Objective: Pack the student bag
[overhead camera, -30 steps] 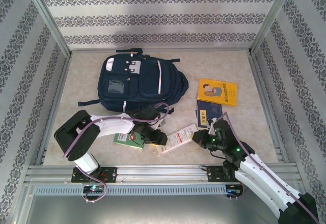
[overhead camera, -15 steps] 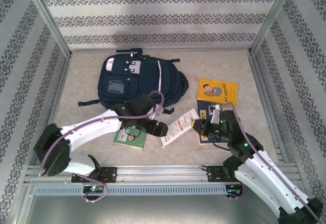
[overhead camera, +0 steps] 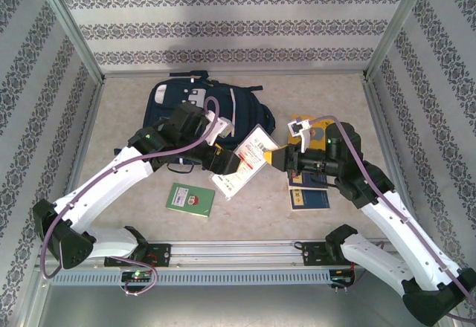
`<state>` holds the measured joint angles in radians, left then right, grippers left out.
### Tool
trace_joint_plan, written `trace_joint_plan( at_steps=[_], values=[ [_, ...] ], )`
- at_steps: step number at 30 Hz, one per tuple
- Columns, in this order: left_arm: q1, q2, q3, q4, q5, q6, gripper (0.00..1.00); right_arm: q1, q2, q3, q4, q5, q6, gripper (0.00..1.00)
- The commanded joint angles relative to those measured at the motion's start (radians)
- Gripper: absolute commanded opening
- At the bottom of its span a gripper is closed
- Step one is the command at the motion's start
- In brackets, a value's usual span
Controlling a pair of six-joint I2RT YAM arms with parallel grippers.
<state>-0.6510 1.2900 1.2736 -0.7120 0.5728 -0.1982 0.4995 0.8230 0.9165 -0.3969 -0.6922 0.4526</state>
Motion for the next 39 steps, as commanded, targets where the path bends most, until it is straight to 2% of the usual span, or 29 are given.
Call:
trace_joint_plan(
  at_steps=[1, 5, 7, 10, 13, 15, 19, 20, 21, 22, 25, 29, 31, 34, 36, 39],
  values=[
    [0.021, -0.013, -0.011, 0.067, 0.195, 0.040, 0.82, 0.002, 0.004, 0.019, 0.046, -0.125, -0.048, 0.00],
    [0.027, -0.019, -0.042, 0.125, 0.322, 0.018, 0.78, 0.002, -0.007, 0.013, 0.052, -0.174, -0.058, 0.00],
    [0.028, -0.021, -0.071, 0.188, 0.429, -0.017, 0.73, 0.002, -0.008, 0.019, 0.044, -0.198, -0.062, 0.00],
    [0.028, -0.019, -0.102, 0.274, 0.533, -0.080, 0.54, 0.002, -0.003, 0.019, 0.040, -0.202, -0.065, 0.00],
    [0.028, -0.021, -0.114, 0.312, 0.572, -0.108, 0.34, 0.001, 0.002, 0.024, 0.025, -0.183, -0.075, 0.00],
    [0.027, -0.024, -0.117, 0.326, 0.593, -0.117, 0.26, 0.000, 0.004, 0.024, 0.022, -0.168, -0.075, 0.00],
    [0.028, -0.035, -0.120, 0.353, 0.600, -0.143, 0.00, 0.000, 0.006, 0.032, 0.013, -0.147, -0.066, 0.00],
    [0.028, -0.035, -0.117, 0.362, 0.593, -0.157, 0.00, 0.001, 0.003, 0.035, 0.008, -0.127, -0.065, 0.21],
    [0.028, -0.035, -0.116, 0.379, 0.576, -0.183, 0.00, 0.001, -0.004, 0.036, -0.001, -0.092, -0.064, 0.47],
    [0.031, -0.040, -0.120, 0.417, 0.547, -0.219, 0.00, 0.001, -0.014, 0.032, -0.003, -0.047, -0.057, 0.59],
    [0.031, -0.087, -0.174, 0.619, 0.360, -0.395, 0.00, 0.002, -0.072, -0.028, 0.101, 0.080, 0.073, 0.76],
    [0.031, -0.157, -0.299, 0.897, 0.010, -0.654, 0.00, 0.038, -0.165, -0.171, 0.330, 0.247, 0.300, 0.79],
    [0.024, -0.185, -0.386, 1.064, -0.156, -0.784, 0.00, 0.078, -0.215, -0.243, 0.391, 0.389, 0.394, 0.80],
    [0.001, -0.216, -0.469, 1.189, -0.388, -0.909, 0.00, 0.143, -0.275, -0.390, 0.572, 0.540, 0.535, 0.84],
    [-0.031, -0.225, -0.504, 1.261, -0.507, -0.941, 0.00, 0.185, -0.286, -0.462, 0.690, 0.608, 0.591, 0.88],
    [-0.054, -0.216, -0.505, 1.280, -0.582, -0.952, 0.00, 0.242, -0.259, -0.472, 0.709, 0.660, 0.641, 0.89]
  ],
)
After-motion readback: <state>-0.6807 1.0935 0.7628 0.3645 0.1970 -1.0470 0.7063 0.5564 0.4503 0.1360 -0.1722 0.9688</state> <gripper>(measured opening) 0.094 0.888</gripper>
